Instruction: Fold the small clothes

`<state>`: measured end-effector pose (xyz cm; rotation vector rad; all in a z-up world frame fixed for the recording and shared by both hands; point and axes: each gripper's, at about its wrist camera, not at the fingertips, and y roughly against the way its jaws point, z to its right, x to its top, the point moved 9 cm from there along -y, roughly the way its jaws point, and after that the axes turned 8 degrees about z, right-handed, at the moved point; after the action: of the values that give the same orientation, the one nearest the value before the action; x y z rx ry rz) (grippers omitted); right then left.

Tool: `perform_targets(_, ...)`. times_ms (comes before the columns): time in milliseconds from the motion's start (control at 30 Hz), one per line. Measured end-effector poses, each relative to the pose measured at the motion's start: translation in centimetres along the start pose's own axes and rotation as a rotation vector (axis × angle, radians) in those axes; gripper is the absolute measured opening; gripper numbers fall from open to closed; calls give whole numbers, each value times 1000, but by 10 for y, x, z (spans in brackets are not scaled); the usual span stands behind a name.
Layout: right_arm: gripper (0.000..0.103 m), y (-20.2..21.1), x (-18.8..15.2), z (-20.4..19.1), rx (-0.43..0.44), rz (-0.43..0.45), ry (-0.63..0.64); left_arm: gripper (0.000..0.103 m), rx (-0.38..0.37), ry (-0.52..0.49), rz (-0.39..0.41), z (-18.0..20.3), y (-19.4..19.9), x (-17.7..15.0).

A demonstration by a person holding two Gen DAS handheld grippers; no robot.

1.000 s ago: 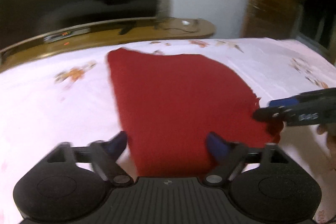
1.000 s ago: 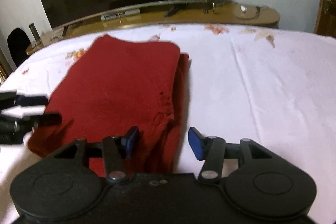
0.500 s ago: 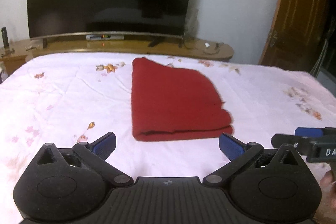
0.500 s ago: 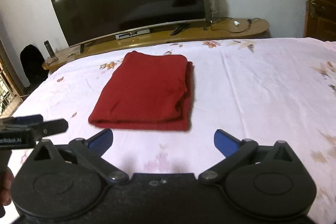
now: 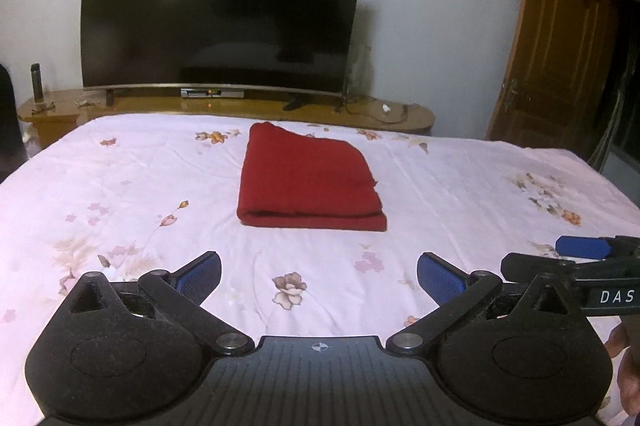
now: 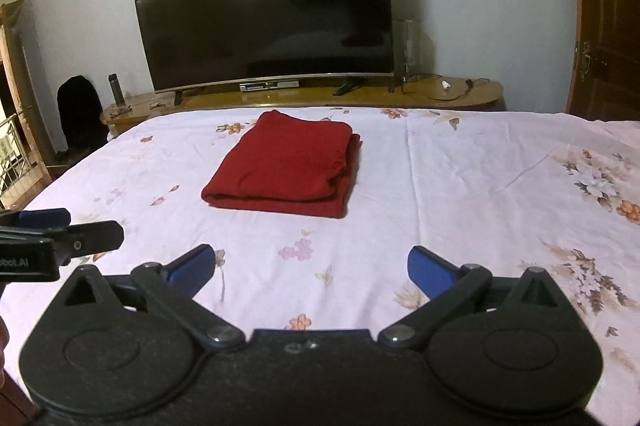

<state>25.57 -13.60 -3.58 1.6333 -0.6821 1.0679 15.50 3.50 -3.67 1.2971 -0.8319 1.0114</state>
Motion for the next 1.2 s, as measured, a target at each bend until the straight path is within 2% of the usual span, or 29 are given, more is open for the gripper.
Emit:
perform_targets(367, 102, 33, 4, -3, 3, 47, 13, 103, -9, 15, 44, 11, 26, 4)
perform_targets(1200, 102, 39, 16, -22, 8, 90, 29, 103, -18, -1, 74, 8, 36, 15)
